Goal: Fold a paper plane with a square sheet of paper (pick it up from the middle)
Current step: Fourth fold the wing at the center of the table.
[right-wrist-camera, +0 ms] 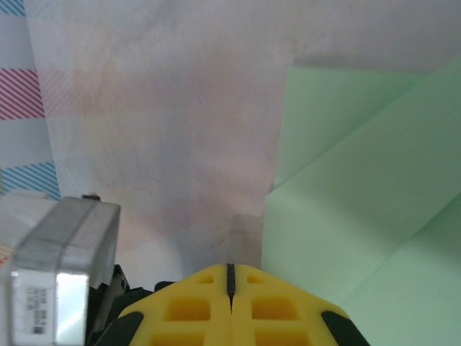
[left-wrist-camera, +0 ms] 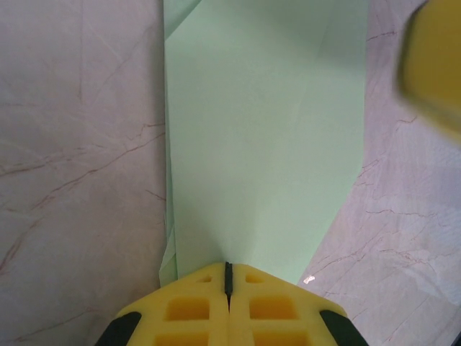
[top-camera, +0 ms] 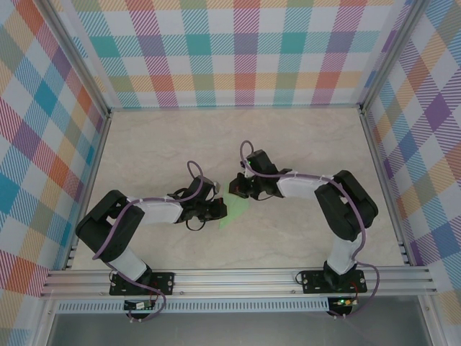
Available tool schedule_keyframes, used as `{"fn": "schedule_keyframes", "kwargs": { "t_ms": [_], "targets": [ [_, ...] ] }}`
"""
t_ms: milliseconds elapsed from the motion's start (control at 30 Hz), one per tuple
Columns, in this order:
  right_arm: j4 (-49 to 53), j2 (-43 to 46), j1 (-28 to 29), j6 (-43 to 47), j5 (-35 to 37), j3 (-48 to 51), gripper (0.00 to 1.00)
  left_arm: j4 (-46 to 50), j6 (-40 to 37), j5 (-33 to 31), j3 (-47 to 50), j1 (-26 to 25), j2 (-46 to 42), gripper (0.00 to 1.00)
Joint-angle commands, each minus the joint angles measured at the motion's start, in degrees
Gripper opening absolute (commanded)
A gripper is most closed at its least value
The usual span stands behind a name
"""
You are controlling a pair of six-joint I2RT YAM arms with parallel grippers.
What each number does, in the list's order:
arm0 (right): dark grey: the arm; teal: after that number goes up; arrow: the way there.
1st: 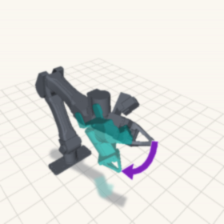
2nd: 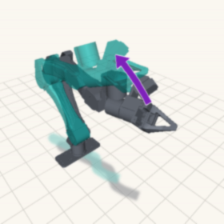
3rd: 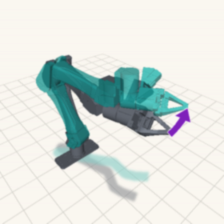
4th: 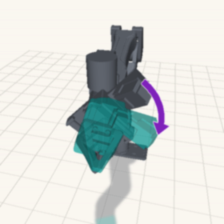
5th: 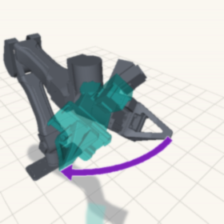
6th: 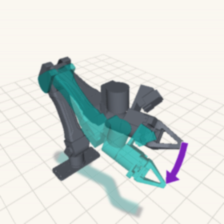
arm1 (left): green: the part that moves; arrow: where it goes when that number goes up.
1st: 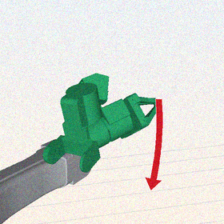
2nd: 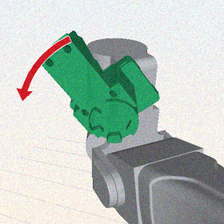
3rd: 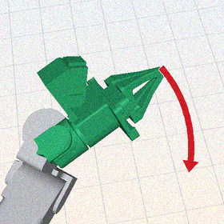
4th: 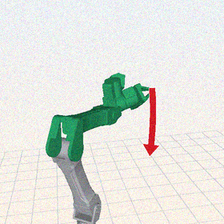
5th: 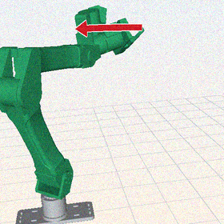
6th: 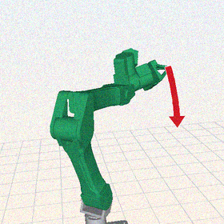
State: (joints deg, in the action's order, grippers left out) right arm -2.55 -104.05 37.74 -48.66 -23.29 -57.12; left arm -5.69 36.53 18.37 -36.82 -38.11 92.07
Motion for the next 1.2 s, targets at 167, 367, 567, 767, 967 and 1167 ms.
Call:
{"fn": "schedule_keyframes", "kwargs": {
  "t_ms": [167,367,567,767,967,1167],
  "targets": [
    [-1.0,-4.9,1.2,-2.5,0.9,2.6,0.01,11.7,-1.2,-0.1,1.8,-0.1,0.4,0.00],
    [-0.4,-7.5,1.2,-3.8,3.5,3.9,0.00,13.7,-1.4,0.3,0.7,-0.1,-1.9,0.02],
    [-0.1,-7.5,1.2,-4.3,4.3,5.0,0.00,19.9,0.2,-1.3,-3.5,0.2,-9.9,0.08],
    [0.5,-7.7,1.2,-4.4,4.8,5.0,0.00,17.4,10.9,3.1,-4.0,0.5,-12.4,0.10],
    [1.0,-7.9,1.2,-4.5,5.3,5.1,0.00,5.4,22.2,5.1,1.3,0.4,-11.7,0.13],
    [1.6,-8.0,1.2,-4.4,5.2,4.7,0.00,-0.9,25.8,5.7,4.3,0.2,-9.1,0.13]
  ]
}}
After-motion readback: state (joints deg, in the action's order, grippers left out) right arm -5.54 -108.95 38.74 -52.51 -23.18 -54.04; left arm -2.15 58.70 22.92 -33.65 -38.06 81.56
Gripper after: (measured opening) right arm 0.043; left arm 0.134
